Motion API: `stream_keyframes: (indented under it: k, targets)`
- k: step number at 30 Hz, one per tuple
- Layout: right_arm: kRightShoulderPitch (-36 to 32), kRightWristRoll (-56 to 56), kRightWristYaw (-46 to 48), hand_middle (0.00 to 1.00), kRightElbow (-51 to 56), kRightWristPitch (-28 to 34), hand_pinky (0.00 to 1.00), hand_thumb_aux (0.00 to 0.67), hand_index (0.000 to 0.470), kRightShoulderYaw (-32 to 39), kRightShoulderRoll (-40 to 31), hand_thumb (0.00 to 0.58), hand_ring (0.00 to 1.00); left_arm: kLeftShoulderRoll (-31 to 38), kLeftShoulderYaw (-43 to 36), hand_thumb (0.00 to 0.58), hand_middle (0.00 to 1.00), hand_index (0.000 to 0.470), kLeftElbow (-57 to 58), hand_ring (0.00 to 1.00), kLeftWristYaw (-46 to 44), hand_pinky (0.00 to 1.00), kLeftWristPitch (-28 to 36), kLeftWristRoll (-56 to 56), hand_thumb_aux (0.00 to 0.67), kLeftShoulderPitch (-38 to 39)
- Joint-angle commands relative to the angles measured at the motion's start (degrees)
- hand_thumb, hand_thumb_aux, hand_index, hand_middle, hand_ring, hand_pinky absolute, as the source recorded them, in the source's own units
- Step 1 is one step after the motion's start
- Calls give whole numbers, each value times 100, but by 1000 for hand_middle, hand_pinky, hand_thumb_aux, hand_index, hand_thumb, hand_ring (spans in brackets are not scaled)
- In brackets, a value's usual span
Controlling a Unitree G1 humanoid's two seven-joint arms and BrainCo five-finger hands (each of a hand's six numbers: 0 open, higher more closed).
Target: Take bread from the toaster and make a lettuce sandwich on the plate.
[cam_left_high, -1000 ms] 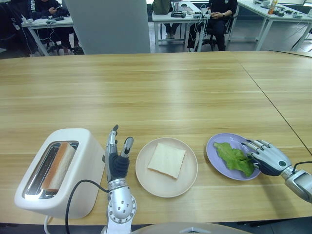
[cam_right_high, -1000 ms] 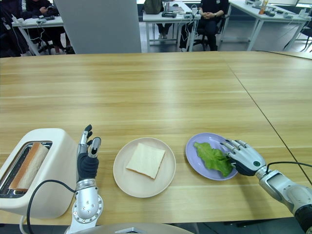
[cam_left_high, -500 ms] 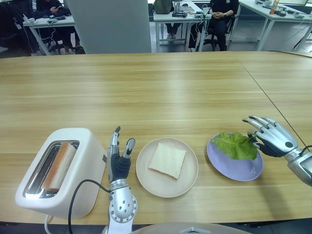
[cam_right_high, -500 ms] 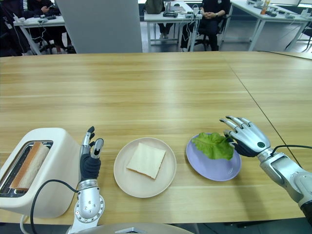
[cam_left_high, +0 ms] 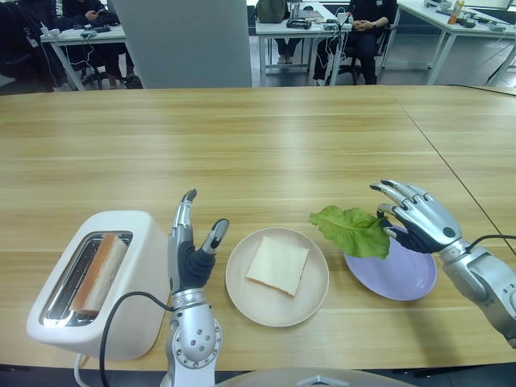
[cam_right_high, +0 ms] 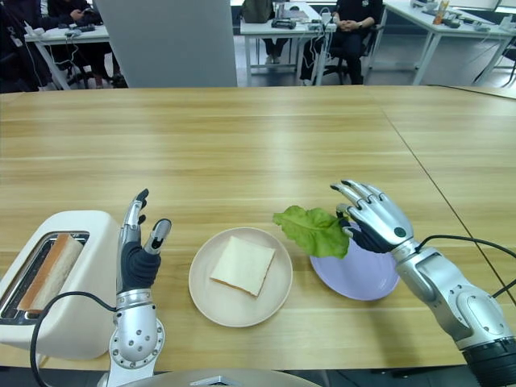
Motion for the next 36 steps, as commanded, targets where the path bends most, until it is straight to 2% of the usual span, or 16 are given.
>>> stream_keyframes:
  k: [1,7,13,21,25,36]
  targets:
    - [-63,177,455,94,-399,115,94,670,460,240,490,580,94,-1,50,0,110,0,-158,110,-186,110,157,274,0,31]
    - [-27,-13,735,90,-419,222,90,670,460,719,1308,580,90,261,603,0,114,0,-992,114,-745,114,339,963,0,66]
    - [-79,-154,800,90,-229,339,90,670,460,1047,1838,580,90,677,1964,0,106,0,-1652,106,-1225,106,386,1201,0,213]
    - [-153,-329,738,86,2,430,86,670,460,1445,2341,580,86,958,3281,0,106,0,-1653,106,-1635,106,283,1050,0,470]
    - [-229,-393,642,90,249,455,90,670,460,1628,2576,580,90,980,3553,0,102,0,-1602,102,-1701,102,97,995,0,625]
    - [-760,-465,231,90,1189,583,90,670,460,1869,3041,580,90,799,3649,0,102,0,-1418,102,-1761,102,-270,776,0,801]
